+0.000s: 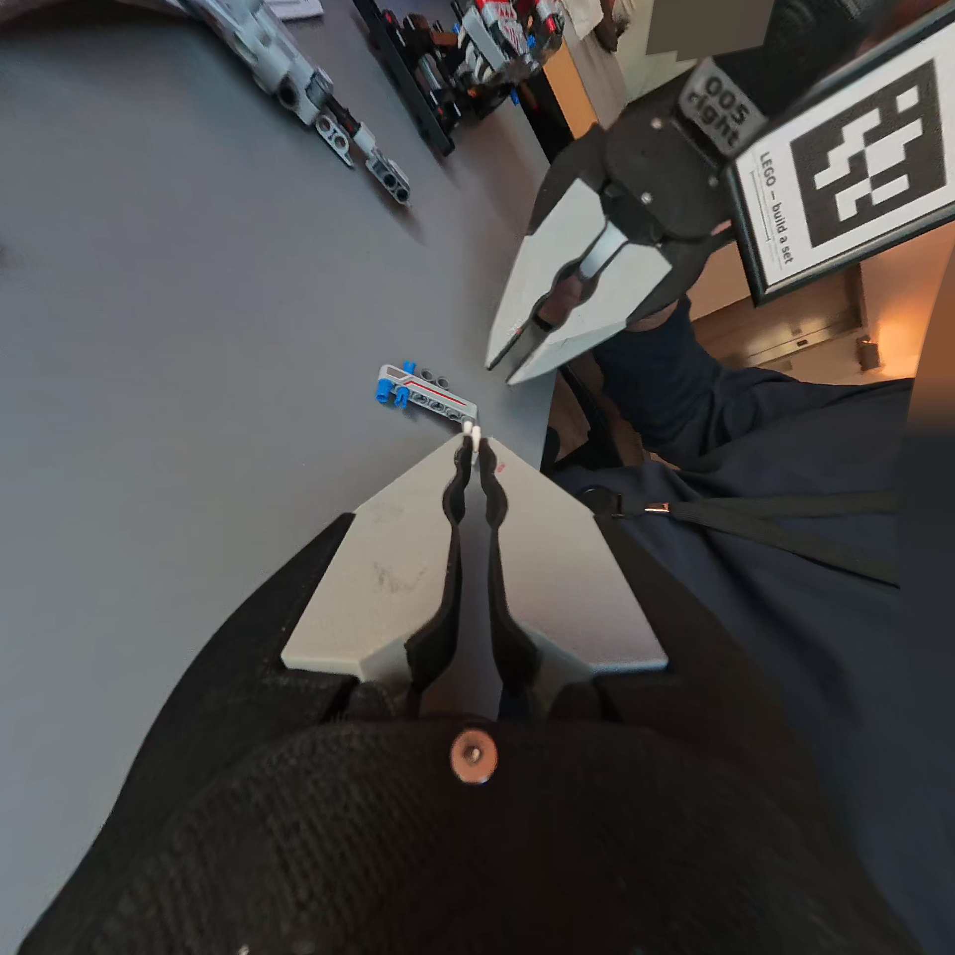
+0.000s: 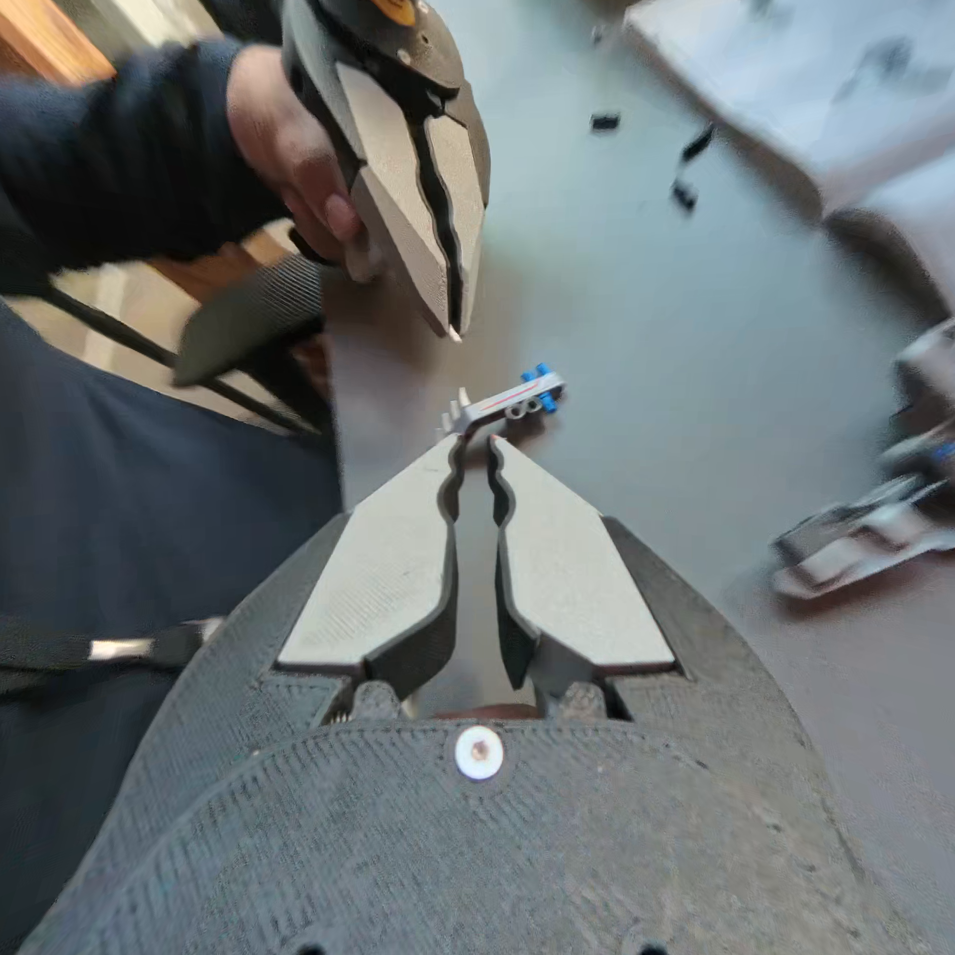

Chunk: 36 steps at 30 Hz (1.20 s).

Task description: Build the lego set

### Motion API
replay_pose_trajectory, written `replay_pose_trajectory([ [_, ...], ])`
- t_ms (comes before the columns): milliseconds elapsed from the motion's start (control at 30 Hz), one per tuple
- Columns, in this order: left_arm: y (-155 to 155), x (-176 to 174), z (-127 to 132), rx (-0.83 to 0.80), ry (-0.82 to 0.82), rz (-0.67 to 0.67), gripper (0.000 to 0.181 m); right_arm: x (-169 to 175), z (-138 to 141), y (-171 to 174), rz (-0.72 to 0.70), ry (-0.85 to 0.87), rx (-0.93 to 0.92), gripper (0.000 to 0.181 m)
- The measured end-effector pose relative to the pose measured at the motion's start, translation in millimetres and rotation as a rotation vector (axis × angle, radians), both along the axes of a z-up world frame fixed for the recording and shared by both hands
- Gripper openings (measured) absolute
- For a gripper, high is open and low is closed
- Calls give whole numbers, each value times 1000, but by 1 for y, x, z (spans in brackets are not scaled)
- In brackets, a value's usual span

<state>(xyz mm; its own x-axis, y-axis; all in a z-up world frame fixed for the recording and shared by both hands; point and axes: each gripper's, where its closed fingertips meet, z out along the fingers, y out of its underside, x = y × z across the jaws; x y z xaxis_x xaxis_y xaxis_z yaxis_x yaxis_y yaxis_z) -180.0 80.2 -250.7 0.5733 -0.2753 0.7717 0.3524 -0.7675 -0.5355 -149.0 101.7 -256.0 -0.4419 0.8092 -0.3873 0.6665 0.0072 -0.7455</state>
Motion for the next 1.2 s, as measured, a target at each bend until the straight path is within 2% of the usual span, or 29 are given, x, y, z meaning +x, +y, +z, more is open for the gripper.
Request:
replay_pose_trajectory([
  [67,-2,4,-3,-30,-17,-15,0,4,0,-6,-44,-110,-175,14],
  [200,-1,4,-5,-70,-66,-10,0,-3,-16,-8,-102,-212,-282,24],
  [333,0,2,-8,-101,-80,9,0,-13,-15,-13,-135,-237,-356,24],
  [433,-3,7,-12,-130,-82,-31,0,-12,-16,-18,-133,-259,-383,23],
  [567,-6,13,-14,-150,-76,-79,0,-13,-13,-26,-108,-294,-497,20],
  [733,-6,9,-9,-122,-100,-56,0,-20,-5,-23,-121,-336,-686,16],
  [833,-9,4,-7,-108,-109,-37,0,-23,-9,-19,-149,-369,-693,21],
  [967,-9,-1,-4,-93,-126,-26,0,-27,-13,-21,-144,-418,-715,7],
  [1200,-8,-9,-4,-85,-115,-9,0,-38,-8,-18,-203,-395,-787,6],
])
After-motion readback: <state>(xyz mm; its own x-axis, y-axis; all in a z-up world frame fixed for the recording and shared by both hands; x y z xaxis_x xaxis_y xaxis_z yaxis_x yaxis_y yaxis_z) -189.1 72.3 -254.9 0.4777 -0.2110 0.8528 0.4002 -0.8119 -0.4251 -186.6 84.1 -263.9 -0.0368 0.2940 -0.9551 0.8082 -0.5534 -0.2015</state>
